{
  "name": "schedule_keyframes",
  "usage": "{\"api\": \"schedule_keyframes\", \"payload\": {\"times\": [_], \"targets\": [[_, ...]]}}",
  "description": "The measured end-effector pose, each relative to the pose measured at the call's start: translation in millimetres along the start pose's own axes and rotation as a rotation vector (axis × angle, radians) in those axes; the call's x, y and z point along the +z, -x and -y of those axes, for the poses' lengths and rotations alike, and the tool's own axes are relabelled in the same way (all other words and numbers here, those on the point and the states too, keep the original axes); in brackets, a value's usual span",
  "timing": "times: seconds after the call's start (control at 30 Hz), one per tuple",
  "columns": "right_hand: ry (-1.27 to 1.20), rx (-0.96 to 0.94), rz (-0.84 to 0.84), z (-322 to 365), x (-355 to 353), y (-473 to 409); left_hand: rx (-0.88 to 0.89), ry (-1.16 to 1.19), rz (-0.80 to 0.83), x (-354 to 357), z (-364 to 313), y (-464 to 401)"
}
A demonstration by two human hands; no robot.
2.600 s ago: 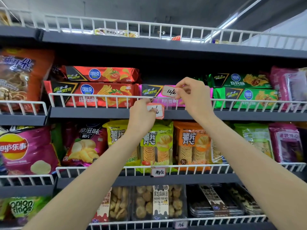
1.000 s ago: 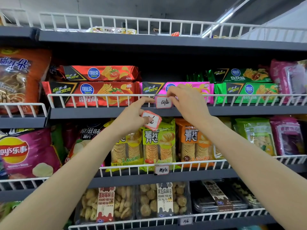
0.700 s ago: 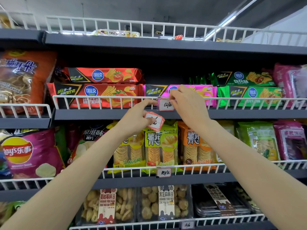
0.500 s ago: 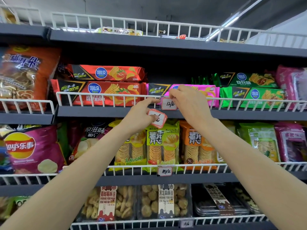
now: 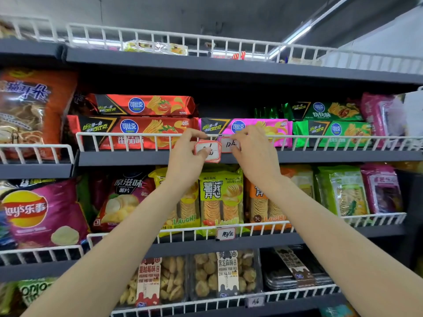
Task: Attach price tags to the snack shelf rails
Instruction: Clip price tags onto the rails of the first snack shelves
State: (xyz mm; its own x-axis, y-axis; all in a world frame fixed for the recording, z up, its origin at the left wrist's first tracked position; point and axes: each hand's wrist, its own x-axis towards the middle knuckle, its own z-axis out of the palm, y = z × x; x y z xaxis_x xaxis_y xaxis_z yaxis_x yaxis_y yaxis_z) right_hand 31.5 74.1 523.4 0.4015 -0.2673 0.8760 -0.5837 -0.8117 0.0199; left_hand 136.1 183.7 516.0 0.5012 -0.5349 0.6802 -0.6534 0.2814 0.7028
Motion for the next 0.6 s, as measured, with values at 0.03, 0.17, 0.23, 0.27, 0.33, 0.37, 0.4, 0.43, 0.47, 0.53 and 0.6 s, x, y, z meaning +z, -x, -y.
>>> {"api": "schedule_keyframes", "payload": {"times": [0.03, 0.17, 0.23, 0.27, 0.33, 0.37, 0.4, 0.43, 0.47, 0.53, 0.6], "targets": [[-0.134, 0.048, 0.013, 3.4, -4.7, 1.0, -0.002, 0.004, -0.019, -1.6, -1.7, 1.7], [-0.767, 0.135, 0.193, 21.9, -23.4, -1.4, -0.038, 0.003, -0.06, -9.9, -12.5, 10.0], [-0.866, 0.13, 0.243, 30.2, -28.6, 0.8, -0.058, -0.017, -0.07, -16.7, -17.1, 16.4], [-0.888, 0.129, 0.243, 33.2, -29.5, 2.9, -0.067, -0.036, -0.068, -21.2, -18.9, 20.6], [-0.921, 0.119, 0.253, 41.3, -30.5, 7.8, -0.058, -0.118, -0.065, -32.6, -21.1, 30.3], [-0.927, 0.109, 0.261, 46.5, -31.0, 9.7, -0.032, -0.191, -0.069, -39.1, -21.4, 35.2], [-0.93, 0.095, 0.266, 52.5, -31.7, 11.6, 0.0, -0.27, -0.072, -45.9, -22.2, 40.4], [-0.935, 0.085, 0.269, 59.2, -32.3, 13.0, 0.026, -0.333, -0.079, -53.3, -22.0, 45.0], [-0.951, 0.079, 0.271, 66.8, -33.5, 14.1, 0.038, -0.37, -0.087, -61.1, -22.2, 49.4], [-1.02, 0.083, 0.277, 84.3, -34.9, 14.3, 0.045, -0.408, -0.107, -78.8, -21.0, 55.9], [-1.083, 0.095, 0.289, 104.3, -34.6, 13.4, 0.052, -0.431, -0.127, -99.5, -19.1, 61.7]]}}
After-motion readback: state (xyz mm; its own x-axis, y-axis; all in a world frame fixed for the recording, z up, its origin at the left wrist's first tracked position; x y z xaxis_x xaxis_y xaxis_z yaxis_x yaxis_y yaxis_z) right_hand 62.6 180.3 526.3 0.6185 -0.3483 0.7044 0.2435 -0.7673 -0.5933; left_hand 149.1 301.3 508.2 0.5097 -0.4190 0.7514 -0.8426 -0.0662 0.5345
